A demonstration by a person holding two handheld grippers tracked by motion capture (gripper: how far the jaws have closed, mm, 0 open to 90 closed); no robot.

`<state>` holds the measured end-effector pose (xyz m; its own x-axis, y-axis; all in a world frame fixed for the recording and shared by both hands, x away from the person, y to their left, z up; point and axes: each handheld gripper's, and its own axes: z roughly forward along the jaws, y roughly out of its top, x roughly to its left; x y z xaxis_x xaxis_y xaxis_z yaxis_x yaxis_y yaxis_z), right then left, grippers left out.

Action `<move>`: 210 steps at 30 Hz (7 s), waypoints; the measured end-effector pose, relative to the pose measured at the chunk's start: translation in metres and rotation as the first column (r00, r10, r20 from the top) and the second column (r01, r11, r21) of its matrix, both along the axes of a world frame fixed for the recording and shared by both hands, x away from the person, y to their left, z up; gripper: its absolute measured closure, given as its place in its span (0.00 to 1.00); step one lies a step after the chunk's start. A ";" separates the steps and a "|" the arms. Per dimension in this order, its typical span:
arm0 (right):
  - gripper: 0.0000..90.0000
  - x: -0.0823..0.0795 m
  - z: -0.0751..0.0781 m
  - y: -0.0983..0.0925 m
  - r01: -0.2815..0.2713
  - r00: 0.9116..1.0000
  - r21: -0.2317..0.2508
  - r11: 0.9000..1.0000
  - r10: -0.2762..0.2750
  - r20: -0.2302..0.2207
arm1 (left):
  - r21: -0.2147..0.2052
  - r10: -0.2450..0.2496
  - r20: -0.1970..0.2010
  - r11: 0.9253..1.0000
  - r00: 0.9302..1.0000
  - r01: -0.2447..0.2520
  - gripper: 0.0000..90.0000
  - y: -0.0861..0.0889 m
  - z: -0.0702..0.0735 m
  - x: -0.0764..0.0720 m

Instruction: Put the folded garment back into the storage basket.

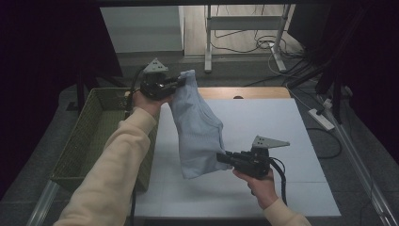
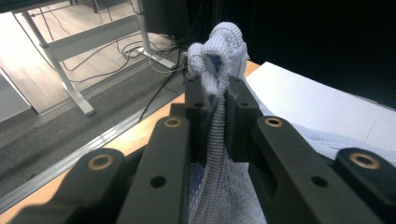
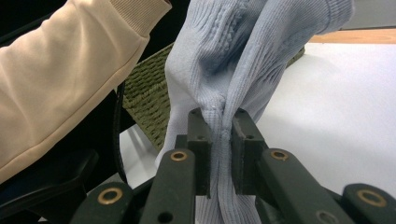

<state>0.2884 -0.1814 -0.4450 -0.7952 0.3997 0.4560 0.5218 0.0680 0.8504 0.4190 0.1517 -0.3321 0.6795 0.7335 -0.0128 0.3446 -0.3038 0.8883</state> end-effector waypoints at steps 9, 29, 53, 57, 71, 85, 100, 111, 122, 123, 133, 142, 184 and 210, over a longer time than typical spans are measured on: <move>0.89 0.003 0.005 0.012 -0.017 1.000 0.016 1.000 0.017 0.006 | 0.010 0.017 0.014 1.000 1.000 -0.017 0.90 0.011 0.010 -0.003; 0.89 0.013 0.012 0.042 -0.050 0.999 0.030 0.998 0.049 0.022 | 0.020 0.060 0.023 0.998 0.998 -0.061 0.90 0.039 0.021 -0.007; 0.89 0.024 0.019 0.076 -0.080 0.996 0.048 0.996 0.078 0.040 | -0.051 0.116 -0.008 0.992 0.993 -0.116 0.90 0.084 0.018 -0.011; 0.89 0.025 0.022 0.079 -0.081 0.996 0.055 0.995 0.079 0.037 | -0.060 0.119 -0.015 0.991 0.993 -0.120 0.90 0.090 0.020 -0.010; 0.89 0.029 0.033 0.102 -0.112 0.992 0.056 0.992 0.108 0.067 | -0.138 0.135 -0.053 0.980 0.989 -0.141 0.90 0.119 0.027 -0.014; 0.89 0.032 0.034 0.113 -0.118 0.991 0.067 0.991 0.114 0.069 | -0.230 0.128 -0.095 0.962 0.987 -0.147 0.90 0.134 0.027 -0.012; 0.89 0.036 0.039 0.130 -0.139 0.988 0.081 0.987 0.133 0.076 | -0.263 0.144 -0.111 0.950 0.983 -0.168 0.90 0.151 0.034 -0.013; 0.89 0.037 0.039 0.157 -0.171 0.984 0.091 0.981 0.165 0.068 | -0.256 0.166 -0.108 0.948 0.980 -0.189 0.90 0.168 0.038 -0.018; 0.89 0.040 0.034 0.182 -0.187 0.982 0.092 0.978 0.182 0.058 | -0.262 0.204 -0.119 0.937 0.972 -0.229 0.90 0.191 0.038 -0.024; 0.89 0.040 0.033 0.184 -0.188 0.981 0.091 0.978 0.184 0.057 | -0.263 0.207 -0.122 0.936 0.971 -0.233 0.90 0.192 0.037 -0.024; 0.88 0.044 0.026 0.202 -0.191 0.981 0.081 0.978 0.188 0.045 | -0.255 0.232 -0.136 0.931 0.963 -0.260 0.90 0.207 0.029 -0.025; 0.88 0.046 0.017 0.226 -0.204 0.979 0.067 0.977 0.203 0.023 | -0.241 0.265 -0.156 0.924 0.952 -0.297 0.90 0.224 0.019 -0.026; 0.88 0.042 -0.010 0.280 -0.252 0.968 -0.060 0.966 0.252 -0.012 | -0.211 0.347 -0.257 0.891 0.902 -0.402 0.90 0.272 -0.028 -0.035; 0.88 0.041 -0.016 0.292 -0.238 0.969 -0.053 0.970 0.233 -0.080 | -0.158 0.368 -0.279 0.893 0.887 -0.421 0.90 0.271 -0.039 -0.027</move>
<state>0.3291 0.1105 -0.4609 -0.8362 0.2343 0.4959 0.5446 0.2478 0.8012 0.3917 0.4229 -0.3709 0.2918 0.9021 -0.3178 0.6028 0.0846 0.7934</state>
